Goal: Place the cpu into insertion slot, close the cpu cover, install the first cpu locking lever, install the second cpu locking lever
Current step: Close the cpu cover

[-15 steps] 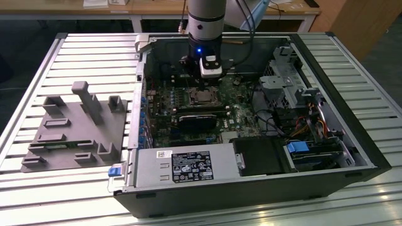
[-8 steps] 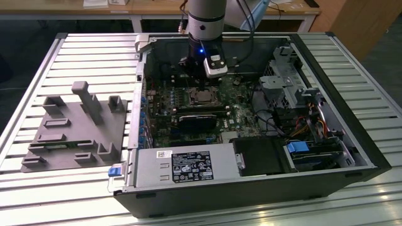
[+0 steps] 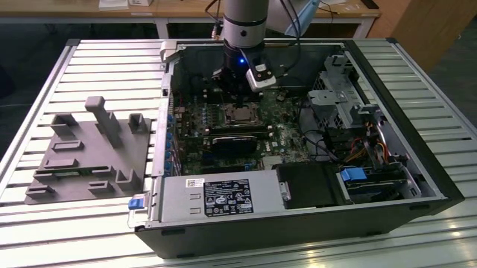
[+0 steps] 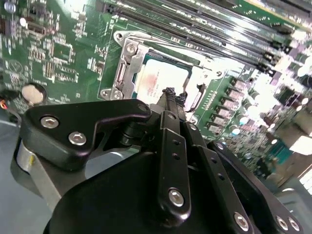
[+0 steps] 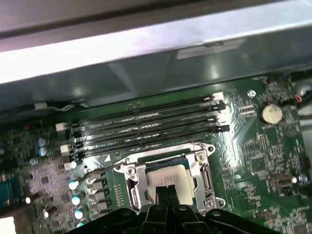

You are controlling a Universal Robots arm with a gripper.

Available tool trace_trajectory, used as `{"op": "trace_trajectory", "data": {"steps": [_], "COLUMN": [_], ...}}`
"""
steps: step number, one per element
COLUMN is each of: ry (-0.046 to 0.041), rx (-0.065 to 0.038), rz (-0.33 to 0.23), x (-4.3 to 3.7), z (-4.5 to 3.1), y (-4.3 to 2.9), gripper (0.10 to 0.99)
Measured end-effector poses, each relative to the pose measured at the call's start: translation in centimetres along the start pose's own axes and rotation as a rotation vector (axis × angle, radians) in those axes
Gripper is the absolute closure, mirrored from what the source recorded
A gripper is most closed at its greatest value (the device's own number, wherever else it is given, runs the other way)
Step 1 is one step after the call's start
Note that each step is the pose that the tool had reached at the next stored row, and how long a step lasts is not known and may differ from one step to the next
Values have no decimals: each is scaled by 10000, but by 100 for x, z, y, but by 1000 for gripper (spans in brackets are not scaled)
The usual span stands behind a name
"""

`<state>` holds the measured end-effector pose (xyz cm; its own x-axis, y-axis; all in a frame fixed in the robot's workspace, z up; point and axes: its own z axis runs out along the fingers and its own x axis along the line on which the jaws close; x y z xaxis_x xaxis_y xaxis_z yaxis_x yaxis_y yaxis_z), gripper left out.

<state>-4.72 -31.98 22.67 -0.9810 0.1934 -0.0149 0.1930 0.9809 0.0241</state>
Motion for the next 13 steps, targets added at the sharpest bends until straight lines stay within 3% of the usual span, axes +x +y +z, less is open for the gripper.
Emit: {"op": "trace_trajectory", "data": {"steps": [3,8,13], "ry": [8,-2,-122], "rx": [-4,-7,-29], "rz": [-308,-366,-368], "x": [4,51,99], "z": [4,12,43], "y": [-9,-56,-73], "gripper": [984,984,984]}}
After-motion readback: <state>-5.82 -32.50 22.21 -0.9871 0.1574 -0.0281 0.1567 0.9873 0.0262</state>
